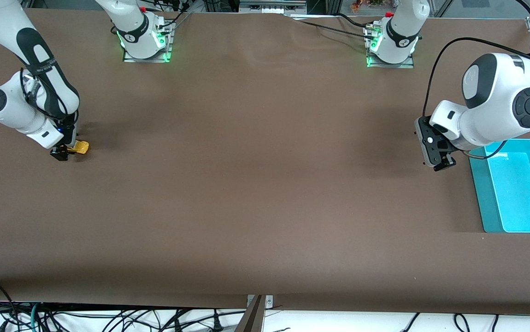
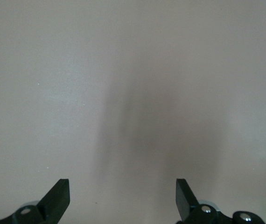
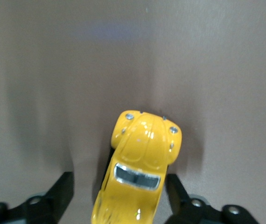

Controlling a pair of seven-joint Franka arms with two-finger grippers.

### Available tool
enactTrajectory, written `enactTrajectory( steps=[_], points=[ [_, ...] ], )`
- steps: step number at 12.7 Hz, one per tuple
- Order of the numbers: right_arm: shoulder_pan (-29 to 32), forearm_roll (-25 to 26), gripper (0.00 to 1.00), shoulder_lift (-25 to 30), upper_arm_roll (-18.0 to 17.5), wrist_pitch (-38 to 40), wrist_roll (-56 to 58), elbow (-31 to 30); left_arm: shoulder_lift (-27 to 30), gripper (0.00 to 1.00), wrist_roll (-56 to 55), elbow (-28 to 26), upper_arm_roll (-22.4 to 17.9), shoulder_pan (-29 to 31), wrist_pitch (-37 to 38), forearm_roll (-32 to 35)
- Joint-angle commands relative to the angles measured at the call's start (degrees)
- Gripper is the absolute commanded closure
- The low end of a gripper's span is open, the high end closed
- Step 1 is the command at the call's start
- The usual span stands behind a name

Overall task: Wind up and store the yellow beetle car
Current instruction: 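Drag the car backward along the table with the right gripper, then release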

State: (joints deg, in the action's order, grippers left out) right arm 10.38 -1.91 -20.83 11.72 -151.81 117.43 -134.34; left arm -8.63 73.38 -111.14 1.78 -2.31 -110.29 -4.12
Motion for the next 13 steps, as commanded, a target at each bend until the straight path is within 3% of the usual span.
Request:
enactTrajectory(
  steps=[1, 7, 13],
  points=[
    [0.69, -0.28, 0.0, 5.96, -2.48, 8.61, 0.61, 1.96, 1.6, 0.0, 1.06, -1.71, -0.02, -0.06, -0.8, 0.43],
    [0.69, 0.5, 0.0, 8.08, -8.63, 16.01, -5.79, 10.65, 1.43, 0.0, 2.55, -1.62, -0.02, 0.12, -0.89, 0.43],
    [0.69, -0.28, 0.0, 8.43, -12.33, 23.31, -27.22, 20.24, -1.47, 0.0, 12.82, -0.83, -0.11, 4.59, -5.09, 0.26]
  ],
)
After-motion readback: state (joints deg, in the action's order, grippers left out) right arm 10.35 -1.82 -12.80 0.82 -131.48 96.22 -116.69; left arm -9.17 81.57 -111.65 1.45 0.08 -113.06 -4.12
